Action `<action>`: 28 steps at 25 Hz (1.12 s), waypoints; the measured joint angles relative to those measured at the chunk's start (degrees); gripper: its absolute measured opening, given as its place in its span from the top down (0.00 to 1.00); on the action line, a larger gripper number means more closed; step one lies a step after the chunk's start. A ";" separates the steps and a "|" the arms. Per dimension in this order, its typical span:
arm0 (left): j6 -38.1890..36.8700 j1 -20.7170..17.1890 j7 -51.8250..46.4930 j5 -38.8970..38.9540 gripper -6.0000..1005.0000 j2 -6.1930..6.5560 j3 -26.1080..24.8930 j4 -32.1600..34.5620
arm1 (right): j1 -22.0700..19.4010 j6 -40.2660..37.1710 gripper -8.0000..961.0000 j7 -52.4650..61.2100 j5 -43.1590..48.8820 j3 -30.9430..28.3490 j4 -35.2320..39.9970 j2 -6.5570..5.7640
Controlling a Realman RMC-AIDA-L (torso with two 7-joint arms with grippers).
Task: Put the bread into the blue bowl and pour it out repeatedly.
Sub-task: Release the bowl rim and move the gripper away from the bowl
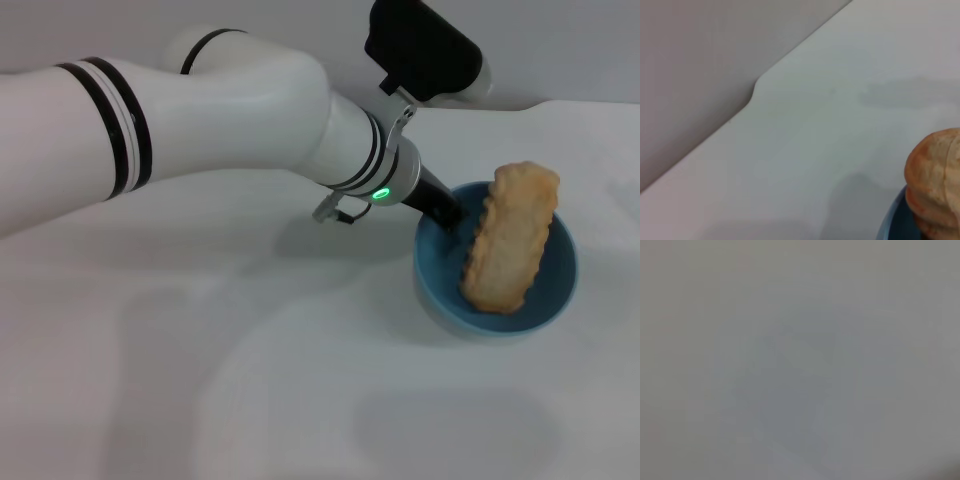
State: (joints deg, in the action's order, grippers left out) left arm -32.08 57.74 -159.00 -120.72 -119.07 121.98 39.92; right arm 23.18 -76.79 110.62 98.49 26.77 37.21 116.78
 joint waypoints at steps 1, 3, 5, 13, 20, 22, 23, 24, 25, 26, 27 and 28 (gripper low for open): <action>-0.02 0.00 -0.06 1.14 1.00 0.00 0.00 -0.44 | 0.09 0.06 0.42 -0.02 0.01 0.01 -0.02 0.01; 0.17 -0.01 -0.15 2.92 1.00 -0.01 0.26 -1.31 | 0.22 0.27 0.42 -0.05 0.03 0.01 -0.07 0.02; 0.75 -0.16 -0.17 3.91 1.00 -0.02 1.56 -2.31 | 0.26 0.61 0.42 -0.06 0.02 0.01 -0.11 0.07; 2.60 -1.58 0.25 4.17 1.00 -0.02 2.80 -3.08 | 0.37 2.22 0.42 -0.09 0.03 -0.01 -0.22 0.57; 3.37 -1.68 0.12 4.25 0.99 -0.02 4.95 -3.44 | 0.81 2.84 0.42 -0.18 0.07 -0.03 -1.39 0.65; 3.48 -1.83 0.04 4.26 0.97 -0.01 4.84 -3.15 | 0.85 3.08 0.42 -0.24 0.07 -0.02 -1.55 0.65; 3.48 -1.83 0.04 4.26 0.96 -0.01 4.84 -3.15 | 0.87 3.33 0.42 -0.28 0.08 0.00 -1.62 0.67; 3.48 -1.92 0.02 4.27 0.95 0.03 4.67 -3.02 | 0.87 3.53 0.42 -0.32 0.08 0.00 -1.69 0.69; 3.48 -2.03 -0.01 4.27 0.94 0.09 4.57 -2.94 | 0.88 3.65 0.42 -0.36 0.09 0.01 -1.77 0.71; 3.50 -2.11 -0.03 4.27 0.93 0.11 4.50 -2.91 | 0.88 3.73 0.42 -0.43 0.10 0.02 -1.81 0.73; 3.55 -2.16 -0.04 4.27 0.91 0.11 4.44 -2.91 | 0.89 3.76 0.42 -0.54 0.11 0.02 -1.86 0.76; 3.56 -2.19 -0.05 4.28 0.90 0.11 4.42 -2.91 | 0.89 3.77 0.42 -0.62 0.11 0.03 -2.01 0.77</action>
State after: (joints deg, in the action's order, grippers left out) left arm -28.53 55.56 -159.04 -116.45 -118.95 126.40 37.02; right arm 24.07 -73.02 110.00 98.60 26.80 35.20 117.55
